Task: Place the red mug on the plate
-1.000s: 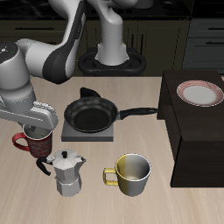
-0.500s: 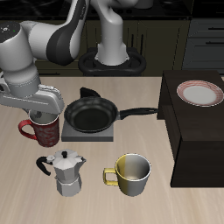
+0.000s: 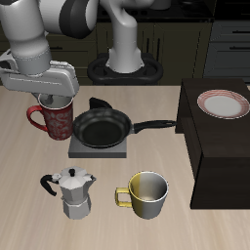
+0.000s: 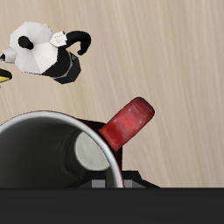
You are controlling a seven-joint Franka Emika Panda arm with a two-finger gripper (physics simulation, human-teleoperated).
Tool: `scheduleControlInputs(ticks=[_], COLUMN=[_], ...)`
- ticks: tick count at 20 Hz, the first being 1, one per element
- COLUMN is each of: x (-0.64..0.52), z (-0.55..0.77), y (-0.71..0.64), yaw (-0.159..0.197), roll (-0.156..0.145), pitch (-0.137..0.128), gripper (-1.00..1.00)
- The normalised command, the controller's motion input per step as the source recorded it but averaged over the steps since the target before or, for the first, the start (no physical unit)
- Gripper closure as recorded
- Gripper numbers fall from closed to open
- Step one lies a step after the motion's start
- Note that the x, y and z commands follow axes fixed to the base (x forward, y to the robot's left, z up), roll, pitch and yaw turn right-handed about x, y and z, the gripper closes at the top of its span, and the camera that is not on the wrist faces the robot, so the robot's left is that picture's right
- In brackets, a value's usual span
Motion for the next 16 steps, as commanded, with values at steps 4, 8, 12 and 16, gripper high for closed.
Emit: scheduleControlInputs(ticks=[4,8,12,16], x=[-0.39,-0.6,-0.27,-0.21], z=[0.33,0.34,0.46,0.31], y=[0.36,0.3,0.26,0.3], yaw=[0.043,0.075,0.047,0.059], roll=[0.009,-0.077,-0.06,0.03], pitch=[-0.055,-0.08,-0.035,-0.044], gripper=[1.0,1.0,1.0,1.0])
